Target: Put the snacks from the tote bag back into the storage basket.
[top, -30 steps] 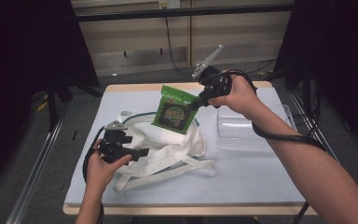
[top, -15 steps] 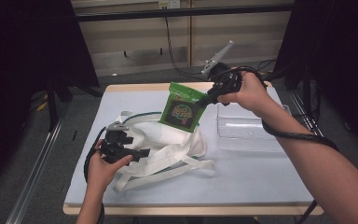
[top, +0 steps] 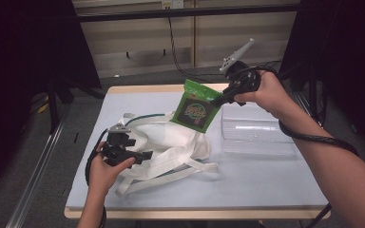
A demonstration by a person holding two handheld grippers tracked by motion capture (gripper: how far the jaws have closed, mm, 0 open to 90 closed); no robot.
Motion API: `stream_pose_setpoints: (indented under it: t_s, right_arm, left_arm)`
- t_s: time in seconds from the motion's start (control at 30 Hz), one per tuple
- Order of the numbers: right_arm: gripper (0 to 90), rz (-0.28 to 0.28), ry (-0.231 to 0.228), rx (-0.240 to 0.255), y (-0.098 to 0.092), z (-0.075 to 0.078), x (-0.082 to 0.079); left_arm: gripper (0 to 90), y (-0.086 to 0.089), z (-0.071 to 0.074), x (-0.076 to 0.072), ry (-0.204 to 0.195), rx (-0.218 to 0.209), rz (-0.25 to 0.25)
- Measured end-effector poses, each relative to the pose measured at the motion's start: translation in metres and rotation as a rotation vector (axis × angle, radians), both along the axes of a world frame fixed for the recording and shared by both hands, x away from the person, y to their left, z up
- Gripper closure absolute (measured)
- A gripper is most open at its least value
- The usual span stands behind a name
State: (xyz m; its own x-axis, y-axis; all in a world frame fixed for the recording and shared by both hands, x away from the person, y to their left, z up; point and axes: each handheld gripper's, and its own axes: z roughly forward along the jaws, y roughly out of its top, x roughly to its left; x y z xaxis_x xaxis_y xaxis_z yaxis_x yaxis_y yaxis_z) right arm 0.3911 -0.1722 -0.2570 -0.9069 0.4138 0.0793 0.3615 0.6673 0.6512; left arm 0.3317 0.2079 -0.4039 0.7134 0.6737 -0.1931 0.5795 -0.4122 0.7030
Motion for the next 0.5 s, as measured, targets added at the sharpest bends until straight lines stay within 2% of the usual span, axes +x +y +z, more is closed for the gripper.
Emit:
stream_pose_setpoints:
  t_s: [0.03, 0.5]
  right_arm:
    - [85.0, -0.003, 0.012, -0.005, -0.001, 0.0, -0.001]
    - [84.9, -0.028, 0.008, 0.001, -0.027, 0.006, -0.001]
  left_arm:
    - [10.6, 0.0, 0.0, 0.0, 0.001, 0.0, -0.001]
    - [10.5, -0.001, -0.001, 0.0, 0.005, 0.007, -0.008]
